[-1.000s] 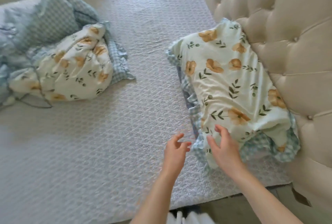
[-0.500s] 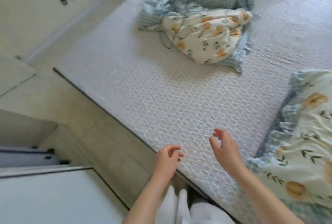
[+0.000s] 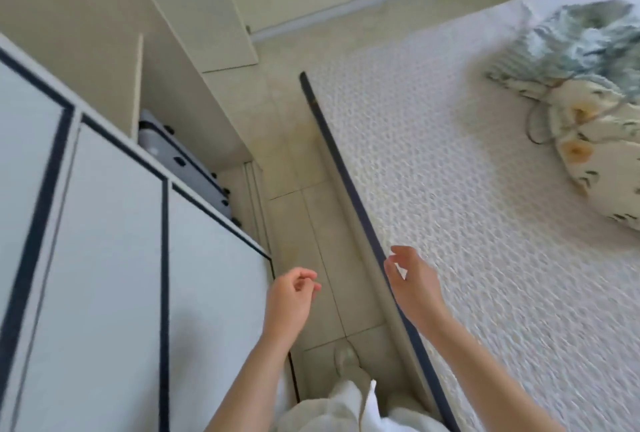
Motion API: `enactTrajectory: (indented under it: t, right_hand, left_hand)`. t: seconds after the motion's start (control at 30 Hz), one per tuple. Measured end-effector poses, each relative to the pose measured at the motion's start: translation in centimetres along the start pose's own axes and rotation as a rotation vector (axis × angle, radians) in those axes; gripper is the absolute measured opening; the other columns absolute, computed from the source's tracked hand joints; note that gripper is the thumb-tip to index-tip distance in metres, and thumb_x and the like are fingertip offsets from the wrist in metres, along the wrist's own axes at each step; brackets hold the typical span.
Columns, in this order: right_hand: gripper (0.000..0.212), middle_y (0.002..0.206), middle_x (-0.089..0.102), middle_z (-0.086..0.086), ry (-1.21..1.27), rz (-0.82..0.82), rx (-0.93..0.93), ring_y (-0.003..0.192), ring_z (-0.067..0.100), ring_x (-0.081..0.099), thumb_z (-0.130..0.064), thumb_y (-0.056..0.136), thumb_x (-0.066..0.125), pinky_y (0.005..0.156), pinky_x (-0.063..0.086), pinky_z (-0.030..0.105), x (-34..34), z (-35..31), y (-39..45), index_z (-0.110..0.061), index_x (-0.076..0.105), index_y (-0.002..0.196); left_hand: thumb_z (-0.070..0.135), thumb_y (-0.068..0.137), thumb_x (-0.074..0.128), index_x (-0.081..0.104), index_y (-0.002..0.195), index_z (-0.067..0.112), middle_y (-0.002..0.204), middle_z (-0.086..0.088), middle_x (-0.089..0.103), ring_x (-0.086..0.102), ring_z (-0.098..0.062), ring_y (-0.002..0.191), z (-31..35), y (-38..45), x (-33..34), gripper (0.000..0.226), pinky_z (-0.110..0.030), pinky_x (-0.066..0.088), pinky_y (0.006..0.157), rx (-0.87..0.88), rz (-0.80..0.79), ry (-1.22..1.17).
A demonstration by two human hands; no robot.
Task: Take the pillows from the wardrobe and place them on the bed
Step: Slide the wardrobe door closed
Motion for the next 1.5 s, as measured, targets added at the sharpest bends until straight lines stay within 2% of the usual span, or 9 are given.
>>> enactTrajectory:
  t: [0.07,0.2,0.6,0.77,0.97,1.07,1.2,1.33,1.5]
  right_hand:
    - [0.033,0.112,0.06,-0.004,-0.016,-0.041,-0.046,0.098,0.011,0.059,-0.027,0.099,0.046,0.077,0.042,0.022,2.9,-3.5,1.7,-0.016,0.053,0.129]
    - [0.028,0.094,0.053,-0.02,-0.024,-0.144,-0.123,0.077,-0.008,0.055,-0.031,0.099,0.046,0.052,0.04,0.005,8.1,-9.4,3.8,-0.022,0.054,0.125]
    - [0.031,0.114,0.059,-0.014,0.056,-0.455,-0.458,0.106,0.0,0.053,-0.032,0.1,0.042,0.074,0.038,0.003,16.6,-27.9,7.8,-0.023,0.056,0.127]
    - [0.027,0.103,0.06,-0.016,0.076,-0.626,-0.54,0.089,0.001,0.057,-0.033,0.1,0.04,0.067,0.041,0.009,18.6,-33.8,8.6,-0.024,0.059,0.118]
    - [0.032,0.091,0.064,-0.007,0.158,-0.745,-0.634,0.092,0.016,0.054,-0.033,0.101,0.037,0.058,0.041,0.004,20.9,-39.5,8.1,-0.018,0.058,0.12]
    - [0.038,0.105,0.058,-0.007,0.146,-0.835,-0.627,0.09,0.012,0.059,-0.043,0.1,0.034,0.076,0.045,0.017,22.8,-40.3,6.5,-0.021,0.05,0.126]
    - [0.071,0.16,0.022,0.002,0.142,-0.963,-0.557,0.145,0.018,0.024,-0.055,0.097,0.032,0.115,0.021,0.032,25.2,-40.0,3.2,-0.02,0.01,0.155]
    - [0.081,0.164,-0.008,0.003,0.203,-0.989,-0.532,0.149,0.014,-0.003,-0.054,0.098,0.032,0.111,0.004,0.023,26.4,-40.4,1.7,-0.015,-0.012,0.153]
    - [0.083,0.162,-0.017,0.006,0.231,-0.982,-0.493,0.149,0.016,-0.011,-0.053,0.098,0.033,0.105,-0.001,0.024,27.6,-41.1,2.4,-0.02,-0.023,0.15]
  left_hand:
    - [0.011,0.093,0.053,0.068,0.088,0.028,0.082,0.008,0.076,0.069,-0.011,0.075,-0.6,1.7,-3.9,0.023,-0.029,0.057,0.07,-0.031,0.106,0.042]
    - [0.016,0.094,0.052,0.069,0.105,0.022,0.097,0.001,0.073,0.066,-0.02,0.085,-0.7,4.6,-10.7,0.021,-0.032,0.054,0.072,-0.064,0.32,0.119]
    - [-0.002,0.084,0.065,0.07,0.111,0.011,0.102,0.0,0.072,0.064,-0.023,0.102,4.5,5.2,-18.8,0.03,-0.033,0.055,0.069,0.219,0.744,0.334]
    - [-0.008,0.078,0.067,0.071,0.106,0.003,0.102,-0.008,0.072,0.062,-0.031,0.115,7.3,4.1,-20.7,0.031,-0.051,0.042,0.109,0.399,0.893,0.558]
    - [-0.002,0.095,0.05,0.074,0.097,0.006,0.119,-0.006,0.072,0.05,-0.031,0.135,8.6,0.6,-23.8,0.025,-0.059,0.028,0.115,0.481,1.093,0.79]
    - [0.004,0.098,0.053,0.07,0.112,0.009,0.139,-0.006,0.061,0.039,-0.033,0.143,8.4,-1.7,-24.9,0.023,-0.057,0.018,0.118,0.301,1.243,0.953]
    - [0.022,0.095,0.062,0.036,0.153,0.012,0.162,-0.002,0.029,0.015,-0.027,0.151,8.5,-1.2,-25.2,0.064,-0.05,-0.002,0.121,-0.12,1.223,1.099]
    - [0.043,0.093,0.057,0.008,0.159,0.018,0.166,0.002,0.004,-0.008,-0.026,0.152,7.6,-0.5,-25.4,0.086,-0.051,-0.014,0.118,-0.389,1.137,1.322]
    - [0.043,0.091,0.059,0.007,0.159,0.019,0.167,0.002,0.004,-0.012,-0.029,0.152,7.0,0.4,-25.7,0.089,-0.053,-0.014,0.119,-0.438,1.133,1.413]
Point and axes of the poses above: each hand's wrist, its own y-axis towards the middle knuckle, its own x-axis out of the palm, z = x × y, the point moved 5 cm from there along y, towards the middle knuckle
